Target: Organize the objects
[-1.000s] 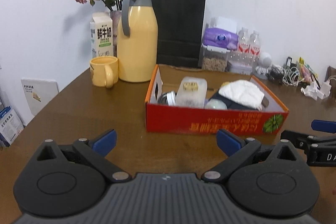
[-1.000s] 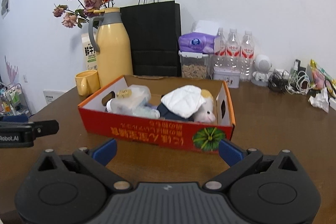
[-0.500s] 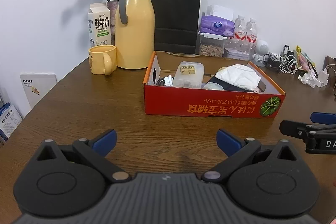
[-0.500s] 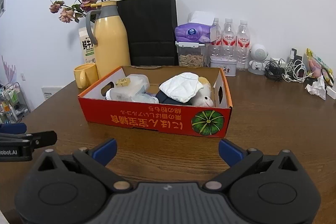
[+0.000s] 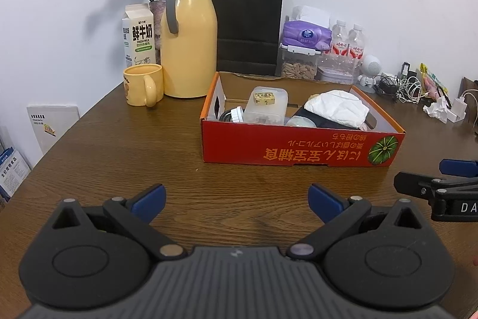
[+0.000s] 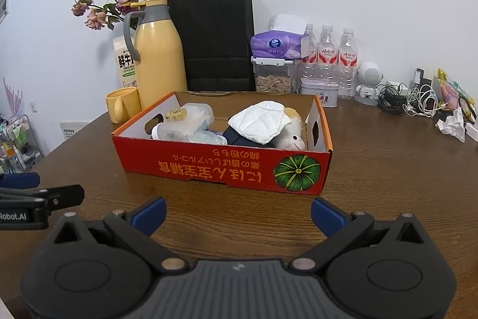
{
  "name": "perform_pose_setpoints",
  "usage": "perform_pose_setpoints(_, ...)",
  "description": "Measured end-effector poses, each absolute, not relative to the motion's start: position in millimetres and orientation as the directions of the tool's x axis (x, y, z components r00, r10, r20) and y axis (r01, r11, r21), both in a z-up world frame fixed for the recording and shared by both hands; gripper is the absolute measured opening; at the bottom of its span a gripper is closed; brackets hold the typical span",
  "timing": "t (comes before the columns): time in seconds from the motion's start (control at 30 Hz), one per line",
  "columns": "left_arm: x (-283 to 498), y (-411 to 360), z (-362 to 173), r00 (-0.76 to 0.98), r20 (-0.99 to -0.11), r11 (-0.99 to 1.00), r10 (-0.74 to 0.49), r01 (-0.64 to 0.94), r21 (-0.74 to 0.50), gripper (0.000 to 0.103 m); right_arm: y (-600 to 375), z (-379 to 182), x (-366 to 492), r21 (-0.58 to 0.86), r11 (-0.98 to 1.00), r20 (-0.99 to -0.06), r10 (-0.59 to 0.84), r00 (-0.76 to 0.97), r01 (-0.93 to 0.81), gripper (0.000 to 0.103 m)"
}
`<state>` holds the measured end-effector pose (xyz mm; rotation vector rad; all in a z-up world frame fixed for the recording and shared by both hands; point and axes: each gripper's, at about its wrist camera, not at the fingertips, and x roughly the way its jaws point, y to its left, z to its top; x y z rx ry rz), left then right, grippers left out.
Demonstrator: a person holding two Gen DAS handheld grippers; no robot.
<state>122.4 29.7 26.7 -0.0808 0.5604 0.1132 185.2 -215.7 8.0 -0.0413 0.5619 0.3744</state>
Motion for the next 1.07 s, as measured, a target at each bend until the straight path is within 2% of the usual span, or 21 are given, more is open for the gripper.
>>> perform_pose_setpoints(1.07,122.8,30.0,25.5,0.839,-0.539,0.990,0.077,-0.127,-0.056,0.103,-215.2,7.6,185.7,0.063,0.932,-0.528,0.335,0.780,-0.357,0.103)
